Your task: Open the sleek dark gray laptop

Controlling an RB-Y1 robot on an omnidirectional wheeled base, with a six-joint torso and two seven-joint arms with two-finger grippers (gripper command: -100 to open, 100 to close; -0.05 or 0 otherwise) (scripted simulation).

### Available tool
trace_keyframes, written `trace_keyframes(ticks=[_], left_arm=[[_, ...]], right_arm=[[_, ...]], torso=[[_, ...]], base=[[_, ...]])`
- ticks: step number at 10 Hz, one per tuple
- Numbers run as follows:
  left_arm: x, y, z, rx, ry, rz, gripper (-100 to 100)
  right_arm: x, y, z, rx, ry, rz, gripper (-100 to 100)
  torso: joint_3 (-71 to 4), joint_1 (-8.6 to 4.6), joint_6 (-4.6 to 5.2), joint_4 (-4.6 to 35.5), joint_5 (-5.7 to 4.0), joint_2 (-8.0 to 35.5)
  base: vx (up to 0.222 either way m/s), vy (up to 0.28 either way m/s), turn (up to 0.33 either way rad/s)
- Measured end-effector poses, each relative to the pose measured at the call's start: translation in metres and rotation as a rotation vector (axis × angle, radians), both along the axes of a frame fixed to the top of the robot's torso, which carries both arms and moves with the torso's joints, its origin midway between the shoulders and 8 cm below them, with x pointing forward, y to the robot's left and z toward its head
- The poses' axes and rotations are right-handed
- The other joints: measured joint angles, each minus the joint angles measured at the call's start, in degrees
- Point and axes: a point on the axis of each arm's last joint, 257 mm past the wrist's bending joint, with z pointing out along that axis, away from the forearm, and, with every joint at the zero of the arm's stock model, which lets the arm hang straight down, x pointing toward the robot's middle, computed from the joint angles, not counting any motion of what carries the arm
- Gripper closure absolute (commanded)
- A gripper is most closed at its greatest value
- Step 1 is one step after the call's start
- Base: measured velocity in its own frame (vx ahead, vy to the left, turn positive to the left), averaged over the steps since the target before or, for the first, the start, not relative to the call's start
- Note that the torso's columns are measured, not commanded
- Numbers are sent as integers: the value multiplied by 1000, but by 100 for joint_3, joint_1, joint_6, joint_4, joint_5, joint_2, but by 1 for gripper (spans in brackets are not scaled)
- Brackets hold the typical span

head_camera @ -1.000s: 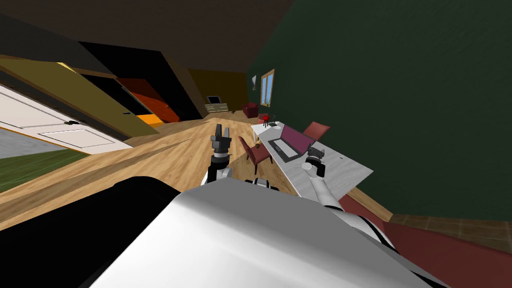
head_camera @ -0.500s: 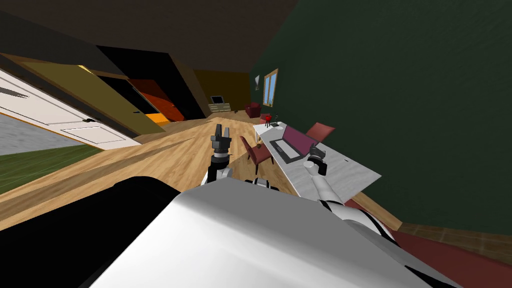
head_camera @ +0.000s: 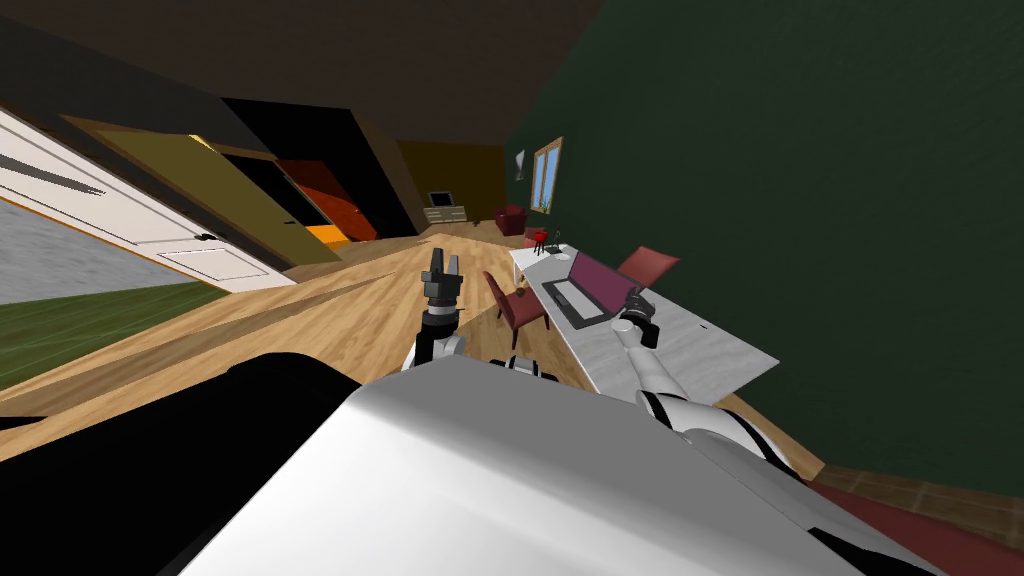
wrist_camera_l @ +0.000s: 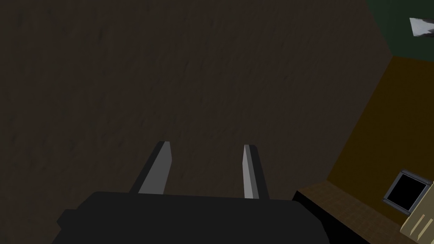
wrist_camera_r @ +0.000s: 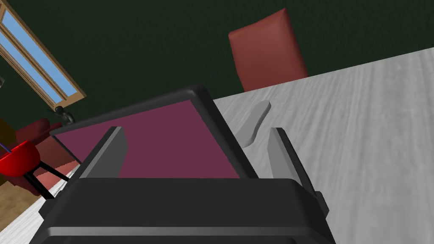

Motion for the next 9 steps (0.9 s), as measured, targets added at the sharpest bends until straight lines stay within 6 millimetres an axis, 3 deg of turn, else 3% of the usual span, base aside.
trace_keyframes(ticks=[9], left_arm=[[0, 0, 0, 0, 0, 0, 0]], right_arm=[[-3, -60, -9, 264, -82, -96, -100]], torso=[[0, 2, -2, 0, 1, 0]], base=[[3, -13, 80]])
